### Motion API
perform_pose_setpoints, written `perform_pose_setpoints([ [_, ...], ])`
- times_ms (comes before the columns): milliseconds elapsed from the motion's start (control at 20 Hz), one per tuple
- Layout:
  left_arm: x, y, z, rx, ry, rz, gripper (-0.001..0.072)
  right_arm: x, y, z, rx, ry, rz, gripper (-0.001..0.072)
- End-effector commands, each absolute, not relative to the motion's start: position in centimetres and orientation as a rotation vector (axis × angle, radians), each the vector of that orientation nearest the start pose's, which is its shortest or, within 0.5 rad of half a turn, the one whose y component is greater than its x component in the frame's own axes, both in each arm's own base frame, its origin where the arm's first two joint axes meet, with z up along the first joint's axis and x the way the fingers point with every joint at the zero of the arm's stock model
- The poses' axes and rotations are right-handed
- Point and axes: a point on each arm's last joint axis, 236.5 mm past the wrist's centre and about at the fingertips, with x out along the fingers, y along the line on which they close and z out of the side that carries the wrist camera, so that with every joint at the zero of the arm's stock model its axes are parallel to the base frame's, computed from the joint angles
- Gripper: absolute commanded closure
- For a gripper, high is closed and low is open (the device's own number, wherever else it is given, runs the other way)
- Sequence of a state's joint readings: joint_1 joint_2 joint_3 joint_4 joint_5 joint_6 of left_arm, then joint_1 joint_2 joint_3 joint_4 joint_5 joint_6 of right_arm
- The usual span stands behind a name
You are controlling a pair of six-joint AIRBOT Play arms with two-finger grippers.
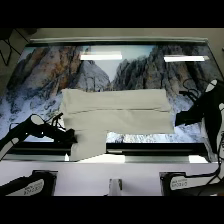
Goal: Fold the shirts.
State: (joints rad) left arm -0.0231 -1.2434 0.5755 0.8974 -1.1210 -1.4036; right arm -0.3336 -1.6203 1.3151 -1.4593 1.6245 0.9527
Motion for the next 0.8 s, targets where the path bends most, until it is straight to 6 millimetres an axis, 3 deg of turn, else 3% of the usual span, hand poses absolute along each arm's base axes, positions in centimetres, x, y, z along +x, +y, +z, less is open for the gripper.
perform_pose_setpoints([
  [0, 22.1, -14.0, -9.2, -0.598, 1.643, -0.353, 0.067, 29.5, -6.9, -8.1, 0.065, 1.857, 0.425, 0.0058],
  [300, 22.4, -14.0, -8.5, -0.592, 1.613, -0.361, 0.067, 31.1, -6.6, -9.6, 0.109, 1.812, 0.378, 0.0118],
  [550, 22.4, -14.0, -8.5, -0.592, 1.613, -0.361, 0.067, 29.4, -5.5, -11.3, 0.161, 1.86, 0.411, 0.0119],
  [750, 22.4, -14.0, -8.5, -0.591, 1.612, -0.361, 0.067, 30.0, -4.3, -12.1, 0.201, 1.819, 0.434, 0.0174],
])
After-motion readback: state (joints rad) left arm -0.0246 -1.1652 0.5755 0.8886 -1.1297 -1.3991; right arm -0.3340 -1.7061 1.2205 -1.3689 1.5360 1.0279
